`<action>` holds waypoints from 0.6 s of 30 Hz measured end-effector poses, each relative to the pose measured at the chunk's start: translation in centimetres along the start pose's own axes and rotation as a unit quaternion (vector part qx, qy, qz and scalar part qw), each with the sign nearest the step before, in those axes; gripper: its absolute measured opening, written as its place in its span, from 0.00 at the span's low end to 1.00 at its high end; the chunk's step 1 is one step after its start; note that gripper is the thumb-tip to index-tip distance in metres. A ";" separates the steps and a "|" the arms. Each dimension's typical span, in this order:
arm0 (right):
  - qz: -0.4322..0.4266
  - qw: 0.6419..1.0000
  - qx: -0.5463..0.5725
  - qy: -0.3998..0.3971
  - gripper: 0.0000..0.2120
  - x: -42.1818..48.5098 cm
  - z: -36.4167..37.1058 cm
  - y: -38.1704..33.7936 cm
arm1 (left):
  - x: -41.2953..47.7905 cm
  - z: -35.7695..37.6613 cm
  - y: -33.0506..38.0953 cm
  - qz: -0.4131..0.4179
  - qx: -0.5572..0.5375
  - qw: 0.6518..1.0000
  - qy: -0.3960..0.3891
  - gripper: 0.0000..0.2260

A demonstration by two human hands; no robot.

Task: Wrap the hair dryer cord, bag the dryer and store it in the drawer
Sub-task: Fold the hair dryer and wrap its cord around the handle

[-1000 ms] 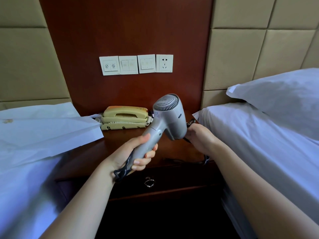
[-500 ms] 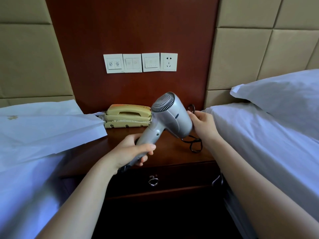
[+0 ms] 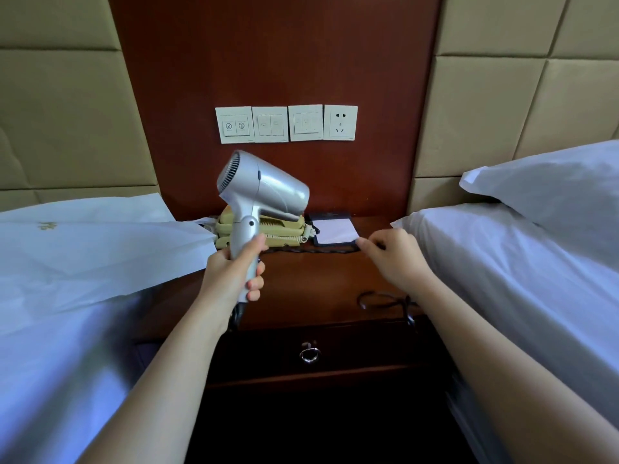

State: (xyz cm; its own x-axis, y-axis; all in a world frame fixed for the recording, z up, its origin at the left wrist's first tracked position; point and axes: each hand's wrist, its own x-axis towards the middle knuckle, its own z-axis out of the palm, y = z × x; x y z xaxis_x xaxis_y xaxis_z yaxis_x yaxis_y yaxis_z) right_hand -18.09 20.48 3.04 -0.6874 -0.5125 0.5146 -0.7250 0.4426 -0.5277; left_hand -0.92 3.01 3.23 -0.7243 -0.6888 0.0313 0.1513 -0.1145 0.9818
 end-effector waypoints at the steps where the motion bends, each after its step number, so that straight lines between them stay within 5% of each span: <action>1: -0.011 1.000 -0.013 -0.009 0.20 -0.2 0.1 -0.1 | 0.2 -0.3 -0.1 -0.001 0.003 1.000 0.007 0.17; 9: -0.172 0.967 -0.116 -0.148 0.24 -2.0 -1.9 -4.5 | 1.8 -2.3 -0.2 -0.031 -0.005 0.992 0.122 0.17; 18: -0.247 0.960 -0.060 -0.116 0.24 -1.5 -4.0 -7.1 | 2.2 -3.9 -0.9 0.062 0.230 0.962 0.137 0.13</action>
State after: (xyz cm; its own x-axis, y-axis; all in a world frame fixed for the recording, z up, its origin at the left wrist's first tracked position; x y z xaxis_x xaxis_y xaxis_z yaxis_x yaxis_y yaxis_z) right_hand -12.03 21.04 8.68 -0.2410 -0.8253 0.5107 -0.9693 0.1780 -0.1697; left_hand 0.01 -1.21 1.66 -0.5060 -0.8466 0.1650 -0.1331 0.2657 0.9548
